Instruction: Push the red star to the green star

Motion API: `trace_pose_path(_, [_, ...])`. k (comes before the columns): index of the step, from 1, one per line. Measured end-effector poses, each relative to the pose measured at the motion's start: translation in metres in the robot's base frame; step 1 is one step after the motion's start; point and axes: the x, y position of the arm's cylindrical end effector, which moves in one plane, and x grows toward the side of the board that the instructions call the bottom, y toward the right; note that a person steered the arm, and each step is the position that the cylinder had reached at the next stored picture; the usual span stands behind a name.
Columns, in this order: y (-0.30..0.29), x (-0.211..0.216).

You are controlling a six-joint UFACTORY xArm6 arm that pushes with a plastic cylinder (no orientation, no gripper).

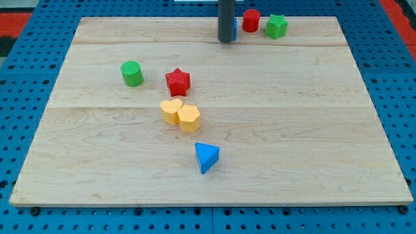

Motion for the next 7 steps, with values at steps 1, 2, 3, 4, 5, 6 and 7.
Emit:
trace_pose_path(1, [-0.056, 0.028])
trace_pose_path(2, [-0.174, 0.020])
trace_pose_path(3, [-0.260, 0.066])
trace_pose_path(4, [-0.247, 0.115])
trace_pose_path(5, [-0.180, 0.126])
trace_pose_path(6, [-0.108, 0.146])
trace_pose_path(7, [-0.072, 0.150])
